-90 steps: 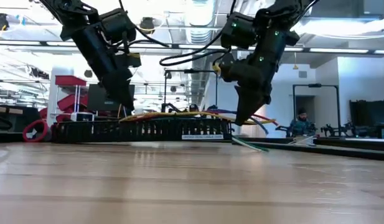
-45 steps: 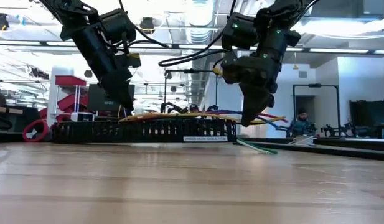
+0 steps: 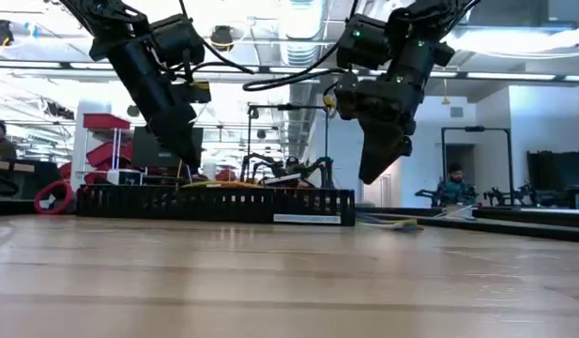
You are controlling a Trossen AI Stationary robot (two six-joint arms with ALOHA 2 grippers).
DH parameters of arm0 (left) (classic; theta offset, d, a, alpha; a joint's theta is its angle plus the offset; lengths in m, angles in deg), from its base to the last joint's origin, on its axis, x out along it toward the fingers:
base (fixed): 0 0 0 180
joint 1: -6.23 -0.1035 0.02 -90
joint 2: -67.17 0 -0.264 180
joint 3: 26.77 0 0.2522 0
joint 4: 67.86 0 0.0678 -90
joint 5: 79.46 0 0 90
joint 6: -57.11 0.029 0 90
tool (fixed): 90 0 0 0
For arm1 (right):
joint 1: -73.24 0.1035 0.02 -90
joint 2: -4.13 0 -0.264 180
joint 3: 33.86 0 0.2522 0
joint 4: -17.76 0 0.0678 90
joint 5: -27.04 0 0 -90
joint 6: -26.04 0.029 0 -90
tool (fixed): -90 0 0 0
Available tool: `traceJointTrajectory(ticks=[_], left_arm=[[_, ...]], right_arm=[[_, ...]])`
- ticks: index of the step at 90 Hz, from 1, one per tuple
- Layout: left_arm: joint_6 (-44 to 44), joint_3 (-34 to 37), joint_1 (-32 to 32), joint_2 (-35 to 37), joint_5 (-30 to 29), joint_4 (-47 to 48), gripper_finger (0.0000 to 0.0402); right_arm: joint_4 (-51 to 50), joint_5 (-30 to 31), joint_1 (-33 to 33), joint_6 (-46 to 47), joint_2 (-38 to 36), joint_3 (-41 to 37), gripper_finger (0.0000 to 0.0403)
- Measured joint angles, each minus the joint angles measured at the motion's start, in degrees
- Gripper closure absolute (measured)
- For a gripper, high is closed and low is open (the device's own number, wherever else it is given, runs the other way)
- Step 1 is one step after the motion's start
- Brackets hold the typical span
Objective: Ziptie cables
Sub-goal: Put the zip tied cable into the black cable duct
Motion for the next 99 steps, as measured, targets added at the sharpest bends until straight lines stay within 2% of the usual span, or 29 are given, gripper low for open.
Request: traceJointTrajectory(ticks=[12, 21, 37, 46, 61, 73, 85, 99], left_arm=[[-0.02, 0.0, 0.0, 0.0, 0.01, 0.02, 0.0275], [0.0, 0.0, 0.0, 0.0, 0.0, 0.09, 0.0275], [0.22, 0.0, 0.02, 0.0, 0.0, 0.18, 0.0275], [0.22, 0.0, 0.01, 0.0, 0.0, 0.14, 0.0275], [0.28, 0.0, 0.02, 0.0, -0.02, 0.54, 0.0275], [0.67, 0.0, 0.02, 0.0, -0.07, 2.01, 0.0283], [0.16, 0.0, 0.02, 0.0, -0.07, 2.27, 0.031], [-0.04, 0.0, -0.02, 0.0, -1.47, 3.13, 0.0363]], right_arm=[[0.08, 0.04, -0.33, -1.11, 0.0, 0.0, 0.0234], [0.06, 0.04, 1.02, -2.54, 0.8, 0.0, 0.0215], [0.07, 0.79, 3.87, -2.48, 5.74, -0.03, 0.0208], [0.4, 3.93, 4.66, -1.18, 8.24, -0.07, 0.0214], [0.14, 5.84, 5.2, -0.29, 9.88, 0.11, 0.0252], [0.54, 5.92, 5.05, -0.96, 9.77, 0.05, 0.0318], [1.31, 5.6, 4.43, -2.73, 9.63, 0.02, 0.0387], [2.35, 5.33, 3.47, -4.35, 9.62, 0.17, 0.0392]])
